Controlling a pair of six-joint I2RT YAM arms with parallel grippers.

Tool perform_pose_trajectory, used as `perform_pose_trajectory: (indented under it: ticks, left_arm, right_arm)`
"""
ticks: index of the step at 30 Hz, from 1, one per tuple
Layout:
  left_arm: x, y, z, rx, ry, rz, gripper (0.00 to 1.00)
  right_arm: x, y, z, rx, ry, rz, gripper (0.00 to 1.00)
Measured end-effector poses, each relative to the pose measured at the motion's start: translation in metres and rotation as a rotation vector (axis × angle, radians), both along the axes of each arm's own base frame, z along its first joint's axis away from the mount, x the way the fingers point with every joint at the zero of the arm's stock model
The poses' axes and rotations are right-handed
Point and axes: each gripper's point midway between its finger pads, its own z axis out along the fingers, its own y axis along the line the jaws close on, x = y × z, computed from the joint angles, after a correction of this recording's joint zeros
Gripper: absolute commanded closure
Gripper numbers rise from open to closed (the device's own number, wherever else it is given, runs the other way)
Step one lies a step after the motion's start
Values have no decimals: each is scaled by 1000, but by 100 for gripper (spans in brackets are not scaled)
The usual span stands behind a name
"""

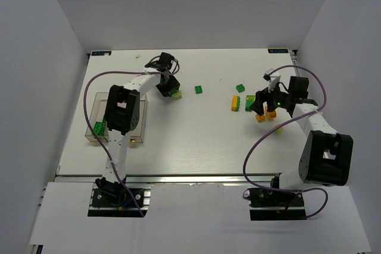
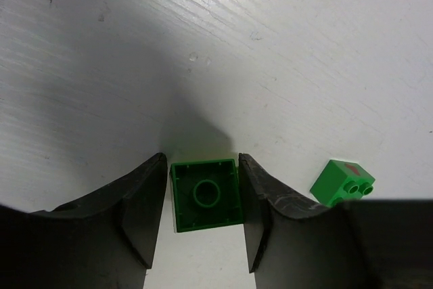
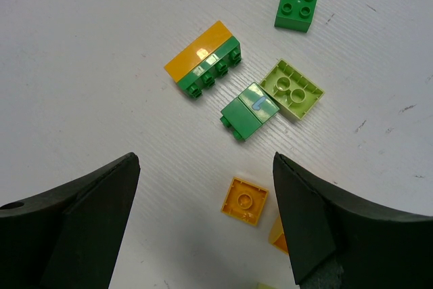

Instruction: Sort the legos into containers by color

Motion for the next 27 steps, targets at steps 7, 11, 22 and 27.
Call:
perform_pose_trajectory:
  ticks: [7,11,22,27]
  left_arm:
    - [-1,-1,0,-7,-4,-7,51]
    - [-1,-1,1,-5,-6,-16,65]
    - [-10,-6,13,-32,-28,-103,92]
    - [-27,-23,48,-155,-107,-187,94]
  right_arm:
    - [0,0,0,0,0,0,16]
    - [0,0,0,0,0,0,16]
    - [-16,26,-2,23,24,116,16]
    - [-46,91,3,74,42,338,11]
